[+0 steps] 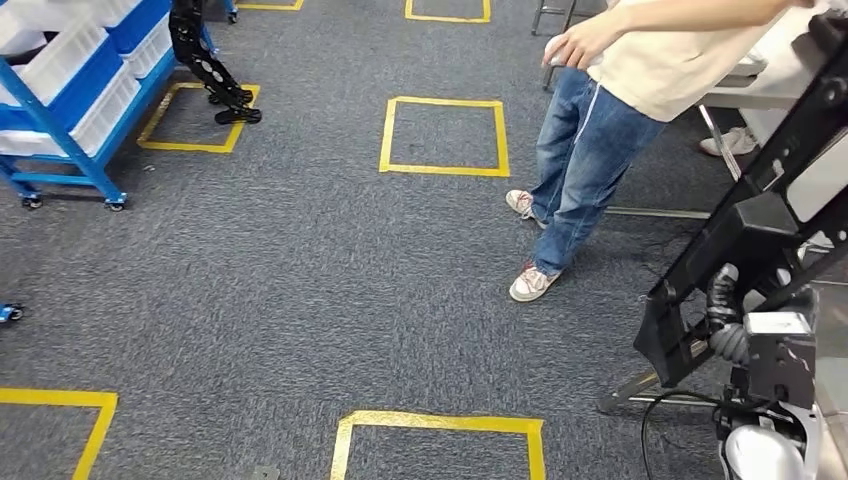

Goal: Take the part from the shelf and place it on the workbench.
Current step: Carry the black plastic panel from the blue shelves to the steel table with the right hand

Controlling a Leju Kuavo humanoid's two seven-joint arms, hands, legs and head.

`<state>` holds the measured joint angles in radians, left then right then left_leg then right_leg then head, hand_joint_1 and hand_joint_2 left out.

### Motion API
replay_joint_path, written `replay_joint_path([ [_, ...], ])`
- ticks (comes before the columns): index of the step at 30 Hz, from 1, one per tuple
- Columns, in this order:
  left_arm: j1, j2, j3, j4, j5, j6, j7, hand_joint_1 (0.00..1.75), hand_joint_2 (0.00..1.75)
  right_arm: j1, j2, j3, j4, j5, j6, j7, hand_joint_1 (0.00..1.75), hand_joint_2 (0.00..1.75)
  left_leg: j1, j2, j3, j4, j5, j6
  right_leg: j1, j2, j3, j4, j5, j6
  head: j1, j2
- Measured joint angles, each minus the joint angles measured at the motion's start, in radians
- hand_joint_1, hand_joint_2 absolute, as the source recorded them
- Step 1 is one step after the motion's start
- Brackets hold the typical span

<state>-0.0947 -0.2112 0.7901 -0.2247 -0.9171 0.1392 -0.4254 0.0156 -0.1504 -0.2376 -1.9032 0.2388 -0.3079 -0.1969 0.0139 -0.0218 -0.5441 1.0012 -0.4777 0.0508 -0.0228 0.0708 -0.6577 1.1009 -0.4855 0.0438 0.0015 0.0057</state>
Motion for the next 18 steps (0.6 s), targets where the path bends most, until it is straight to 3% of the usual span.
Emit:
replay_joint_path([
  [1, 0.001, 0.000, 0.000, 0.000, 0.000, 0.000, 0.000, 0.00, 1.75, -0.002, -0.001, 0.000, 0.000, 0.000, 0.000, 0.000, 1.75, 1.75, -0.002, 0.014, 0.000, -0.002, 0.000, 0.003, 0.002, -0.036, -0.029, 0.058, -0.031, 0.003, 0.002, 0.000],
  [2, 0.002, 0.000, 0.000, 0.000, 0.000, 0.000, 0.000, 0.00, 1.75, -0.003, -0.001, 0.000, 0.000, 0.000, -0.001, 0.000, 1.75, 1.75, -0.003, 0.029, -0.001, -0.001, -0.001, 0.004, 0.000, -0.054, -0.059, 0.121, -0.060, 0.006, 0.002, 0.000],
  [4, 0.003, 0.000, 0.000, 0.000, 0.000, 0.000, 0.000, 0.00, 1.75, -0.001, -0.001, 0.000, 0.001, 0.000, -0.001, 0.000, 1.75, 1.75, -0.005, 0.060, -0.001, 0.000, -0.004, 0.004, -0.003, -0.067, -0.091, 0.189, -0.076, 0.012, 0.002, 0.000],
  [5, 0.003, 0.000, 0.000, 0.000, 0.000, 0.000, 0.000, 0.00, 1.75, 0.000, -0.001, 0.000, 0.002, 0.000, -0.001, 0.000, 1.75, 1.75, -0.005, 0.074, 0.000, 0.000, -0.006, 0.003, -0.004, -0.071, -0.078, 0.170, -0.058, 0.013, 0.002, 0.000],
  [7, 0.002, -0.001, 0.000, 0.000, 0.000, 0.000, 0.000, 0.00, 1.75, 0.000, -0.002, 0.000, 0.002, 0.000, -0.001, 0.001, 1.75, 1.75, -0.006, 0.100, 0.004, 0.003, -0.012, -0.003, -0.002, -0.106, -0.005, 0.041, 0.002, 0.010, 0.002, 0.000],
  [9, 0.001, -0.002, 0.000, 0.000, 0.000, 0.000, 0.000, 0.00, 1.75, -0.003, -0.002, 0.000, 0.002, 0.002, -0.001, 0.001, 1.75, 1.75, -0.011, 0.122, 0.009, 0.007, -0.020, -0.014, 0.008, -0.142, 0.051, -0.062, 0.034, -0.003, 0.002, 0.000],
  [10, 0.000, -0.002, 0.000, 0.000, 0.000, 0.000, 0.000, 0.00, 1.75, -0.004, -0.002, -0.001, 0.001, 0.004, -0.001, 0.001, 1.75, 1.75, -0.014, 0.132, 0.011, 0.007, -0.024, -0.019, 0.013, -0.147, 0.057, -0.076, 0.033, -0.010, 0.001, 0.000],
  [12, -0.001, -0.002, 0.000, 0.000, 0.000, 0.000, 0.000, 0.00, 1.75, -0.004, -0.002, -0.001, 0.001, 0.007, -0.002, 0.002, 1.75, 1.75, -0.016, 0.149, 0.018, 0.006, -0.029, -0.030, 0.014, -0.122, 0.054, -0.077, 0.034, -0.023, 0.001, 0.000],
  [13, -0.002, -0.002, 0.000, 0.000, -0.001, 0.000, 0.000, 0.00, 1.75, -0.004, -0.003, -0.001, 0.000, 0.009, -0.002, 0.003, 1.75, 1.75, -0.014, 0.140, 0.020, 0.011, -0.037, -0.035, 0.012, -0.109, 0.056, -0.080, 0.036, -0.028, 0.001, 0.000],
  [15, -0.003, -0.002, 0.000, 0.000, -0.001, 0.000, 0.000, 0.00, 1.75, -0.006, -0.002, -0.001, 0.000, 0.013, -0.002, 0.005, 1.75, 1.75, -0.009, 0.091, -0.001, 0.069, -0.079, -0.044, 0.006, -0.087, 0.058, -0.086, 0.039, -0.039, 0.001, 0.000],
  [16, -0.002, -0.002, 0.000, 0.000, -0.001, 0.000, 0.000, 0.00, 1.75, -0.008, -0.002, -0.001, 0.000, 0.014, -0.003, 0.005, 1.75, 1.75, -0.006, 0.062, -0.027, 0.128, -0.112, -0.045, 0.006, -0.077, 0.058, -0.087, 0.040, -0.043, 0.001, 0.000],
  [18, 0.002, -0.002, 0.000, 0.000, -0.001, 0.000, 0.000, 0.00, 1.75, -0.009, -0.002, -0.001, 0.000, 0.015, -0.003, 0.007, 1.75, 1.75, -0.005, 0.037, -0.091, 0.259, -0.164, -0.047, 0.007, -0.052, 0.058, -0.085, 0.039, -0.048, 0.001, 0.000],
])
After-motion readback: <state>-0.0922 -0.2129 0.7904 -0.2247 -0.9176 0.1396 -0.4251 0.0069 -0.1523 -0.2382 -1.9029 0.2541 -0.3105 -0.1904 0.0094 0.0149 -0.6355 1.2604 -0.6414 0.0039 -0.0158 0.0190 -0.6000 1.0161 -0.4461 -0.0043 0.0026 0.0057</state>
